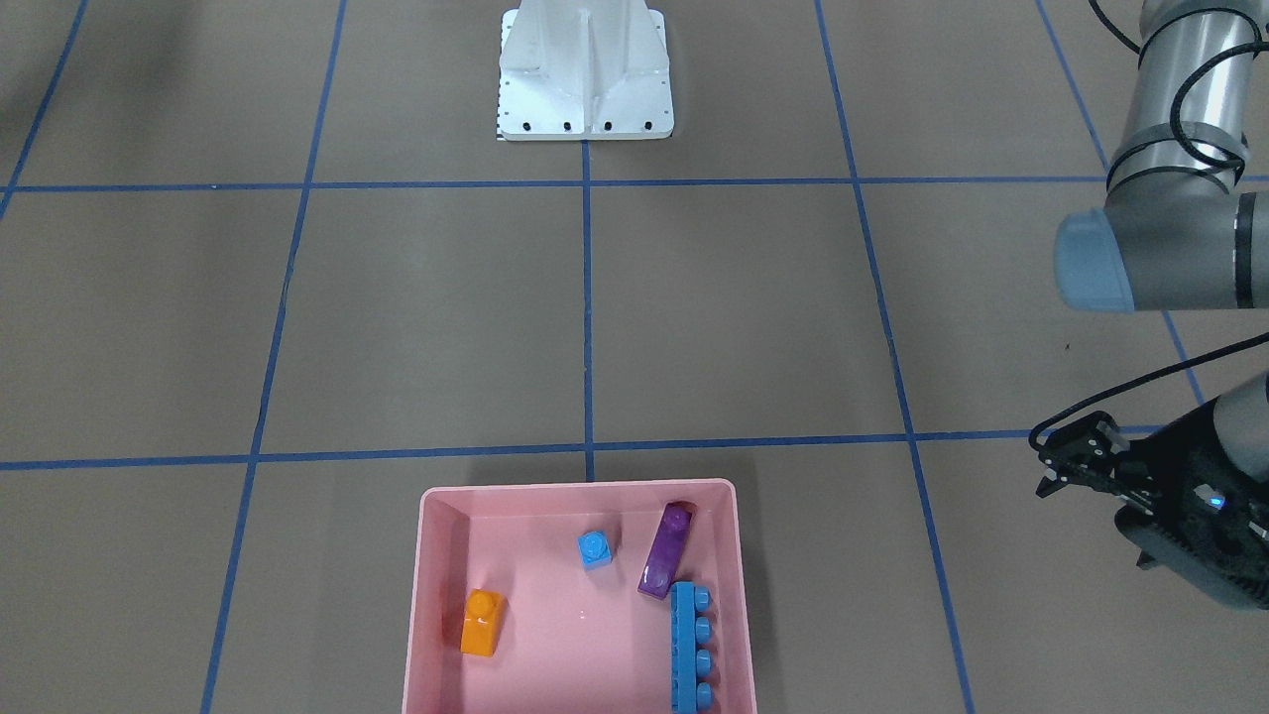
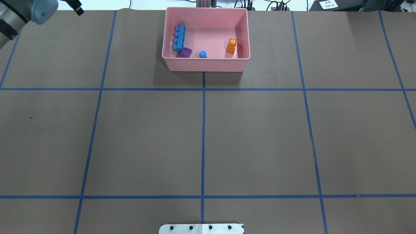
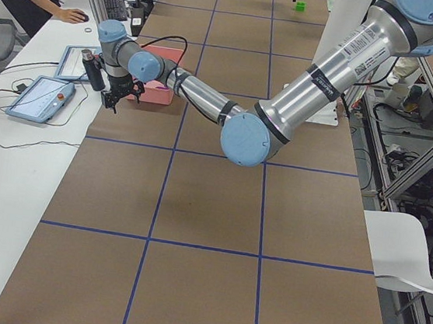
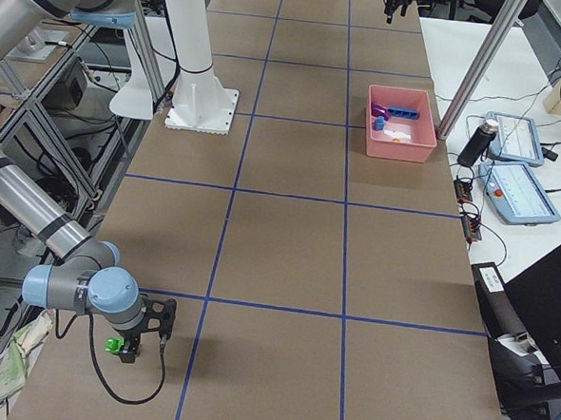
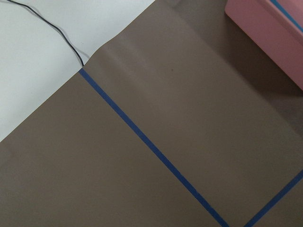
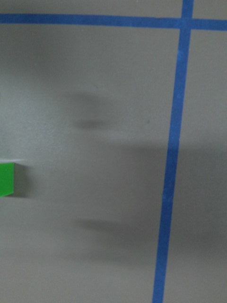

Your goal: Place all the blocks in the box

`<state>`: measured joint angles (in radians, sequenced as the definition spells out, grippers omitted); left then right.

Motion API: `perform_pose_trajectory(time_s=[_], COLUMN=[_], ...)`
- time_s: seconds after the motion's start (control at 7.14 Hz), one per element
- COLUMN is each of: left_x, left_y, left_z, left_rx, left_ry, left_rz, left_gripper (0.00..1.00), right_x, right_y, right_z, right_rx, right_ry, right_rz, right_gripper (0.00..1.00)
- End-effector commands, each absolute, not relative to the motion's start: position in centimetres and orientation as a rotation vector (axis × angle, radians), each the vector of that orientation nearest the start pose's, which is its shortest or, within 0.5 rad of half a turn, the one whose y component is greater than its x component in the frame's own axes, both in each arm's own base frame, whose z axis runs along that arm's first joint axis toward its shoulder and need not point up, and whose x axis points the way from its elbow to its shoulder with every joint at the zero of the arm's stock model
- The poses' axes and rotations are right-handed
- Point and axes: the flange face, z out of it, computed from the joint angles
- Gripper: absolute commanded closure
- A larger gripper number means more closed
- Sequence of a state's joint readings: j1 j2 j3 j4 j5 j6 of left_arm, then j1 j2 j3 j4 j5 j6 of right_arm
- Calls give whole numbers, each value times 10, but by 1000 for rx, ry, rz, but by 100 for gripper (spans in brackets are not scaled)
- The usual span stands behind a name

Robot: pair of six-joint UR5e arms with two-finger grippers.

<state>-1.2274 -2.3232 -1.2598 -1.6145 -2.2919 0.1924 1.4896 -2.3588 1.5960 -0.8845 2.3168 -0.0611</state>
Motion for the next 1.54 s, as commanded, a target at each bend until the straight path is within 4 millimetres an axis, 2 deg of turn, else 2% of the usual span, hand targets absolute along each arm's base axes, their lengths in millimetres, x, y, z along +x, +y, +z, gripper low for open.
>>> perform_pose_trajectory(time_s=[0.0,0.14,0.28,0.42,0.56,0.7,0.84,1.12,1.4], left_x=[192,193,194,194,196,196,197,197,197], left_y=[-732,-731,-731,-731,-730,-730,-730,-731,-731], left_z=[314,313,312,312,312,312,311,310,308], left_rx=[421,415,414,414,412,412,411,412,413], left_ry=[755,755,755,756,756,758,758,758,758], left_rz=[679,677,676,675,677,676,678,678,677], left_gripper=[0,0,0,0,0,0,0,0,0], right_x=[61,62,62,62,62,62,62,60,60], right_y=[-58,-47,-47,-46,-46,-48,-49,-54,-57], right_z=[835,845,846,848,848,849,849,847,847], right_rx=[-130,-158,-161,-166,-165,-163,-162,-152,-146], right_ry=[-744,-742,-742,-742,-743,-744,-744,-757,-757], right_rz=[-76,-61,-61,-58,-59,-62,-63,-70,-78], right_gripper=[2,4,5,14,28,35,49,52,100])
